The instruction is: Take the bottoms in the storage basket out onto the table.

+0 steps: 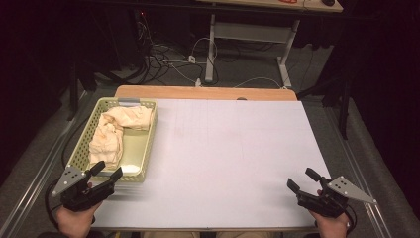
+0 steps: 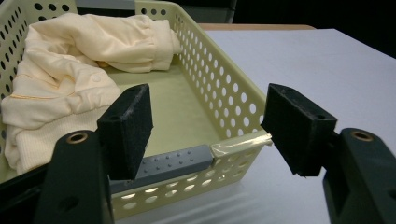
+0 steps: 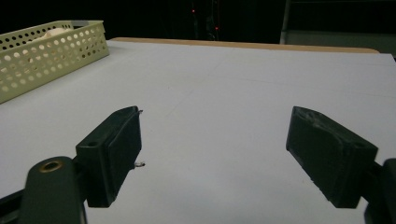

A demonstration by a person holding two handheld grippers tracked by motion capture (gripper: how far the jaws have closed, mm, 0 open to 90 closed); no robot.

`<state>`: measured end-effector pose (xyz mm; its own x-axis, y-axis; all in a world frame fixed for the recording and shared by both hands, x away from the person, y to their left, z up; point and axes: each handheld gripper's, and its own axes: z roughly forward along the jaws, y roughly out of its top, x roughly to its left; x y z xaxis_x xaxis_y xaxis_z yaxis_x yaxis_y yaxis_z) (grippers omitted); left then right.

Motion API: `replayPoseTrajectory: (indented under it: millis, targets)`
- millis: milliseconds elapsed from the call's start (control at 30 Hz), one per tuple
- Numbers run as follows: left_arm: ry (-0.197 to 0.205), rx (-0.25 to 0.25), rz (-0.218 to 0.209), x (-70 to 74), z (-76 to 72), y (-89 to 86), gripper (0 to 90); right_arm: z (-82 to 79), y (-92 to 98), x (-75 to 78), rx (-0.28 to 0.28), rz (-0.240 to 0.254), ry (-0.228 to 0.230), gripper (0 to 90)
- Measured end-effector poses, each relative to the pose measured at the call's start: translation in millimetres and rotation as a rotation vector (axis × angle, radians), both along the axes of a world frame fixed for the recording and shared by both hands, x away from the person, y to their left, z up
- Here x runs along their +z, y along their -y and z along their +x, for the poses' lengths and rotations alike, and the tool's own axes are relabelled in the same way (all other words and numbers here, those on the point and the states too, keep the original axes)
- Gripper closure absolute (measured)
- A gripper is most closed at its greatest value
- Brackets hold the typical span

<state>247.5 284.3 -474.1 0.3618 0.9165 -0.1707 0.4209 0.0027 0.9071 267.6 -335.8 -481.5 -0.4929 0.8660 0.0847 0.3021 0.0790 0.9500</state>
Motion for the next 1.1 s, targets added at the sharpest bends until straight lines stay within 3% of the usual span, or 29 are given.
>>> replayPoseTrajectory:
  millis: [267, 1100]
  targets:
    - [-0.031, 0.001, 0.0, 0.4, 1.3, -1.1, 27.5, 0.7, 0.3, -0.1, -0.003, 0.0, -0.01, 18.7]
    - [0.008, 0.012, 0.007, 5.0, -1.7, 1.6, 27.5, -0.7, -0.7, 0.0, 0.002, -0.018, -0.012, 18.9]
